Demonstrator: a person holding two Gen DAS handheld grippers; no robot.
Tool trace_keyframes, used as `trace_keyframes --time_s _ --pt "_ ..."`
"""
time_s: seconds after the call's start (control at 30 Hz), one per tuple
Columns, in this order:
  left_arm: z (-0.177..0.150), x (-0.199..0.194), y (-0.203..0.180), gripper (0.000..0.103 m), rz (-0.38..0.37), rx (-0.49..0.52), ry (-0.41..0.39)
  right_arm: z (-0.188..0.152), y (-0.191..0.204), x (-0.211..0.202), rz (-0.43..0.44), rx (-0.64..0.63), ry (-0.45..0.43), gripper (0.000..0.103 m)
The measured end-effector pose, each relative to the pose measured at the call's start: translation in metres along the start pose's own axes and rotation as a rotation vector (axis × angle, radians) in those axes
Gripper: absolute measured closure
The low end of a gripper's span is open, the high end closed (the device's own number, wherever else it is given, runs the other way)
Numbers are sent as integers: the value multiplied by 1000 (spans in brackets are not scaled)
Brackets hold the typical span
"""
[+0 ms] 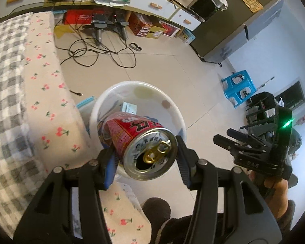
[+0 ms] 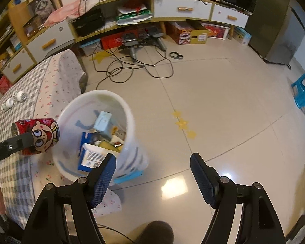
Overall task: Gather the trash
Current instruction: 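Carry the red milk can over the bucket and open the left tool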
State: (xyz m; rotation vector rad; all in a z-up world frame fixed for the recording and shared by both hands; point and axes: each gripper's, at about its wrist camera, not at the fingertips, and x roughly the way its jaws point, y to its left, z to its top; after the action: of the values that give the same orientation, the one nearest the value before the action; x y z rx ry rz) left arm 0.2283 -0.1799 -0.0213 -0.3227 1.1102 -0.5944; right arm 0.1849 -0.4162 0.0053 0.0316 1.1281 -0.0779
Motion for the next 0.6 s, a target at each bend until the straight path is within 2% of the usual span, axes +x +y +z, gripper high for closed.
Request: trace_keyframes --time_s 0.07,0.1,0.13,0.17,0.23,0.6 --pt "1 3 1 49 7 1 0 -2 -5 -2 -2 8 -2 26" --pt "1 4 2 39 25 -6 0 -2 -7 -3 -1 12 -4 26" --pt "0 3 3 21 50 -14 3 -2 -8 -4 0 16 -7 26" --pt "0 2 3 15 77 -13 -3 -2 -9 -6 4 20 -11 26" --pt "-2 -6 2 13 128 13 -23 -1 -10 -7 10 23 -17 26" --pt "-15 -45 33 5 220 -33 -52 7 25 -4 28 -37 -22 25"
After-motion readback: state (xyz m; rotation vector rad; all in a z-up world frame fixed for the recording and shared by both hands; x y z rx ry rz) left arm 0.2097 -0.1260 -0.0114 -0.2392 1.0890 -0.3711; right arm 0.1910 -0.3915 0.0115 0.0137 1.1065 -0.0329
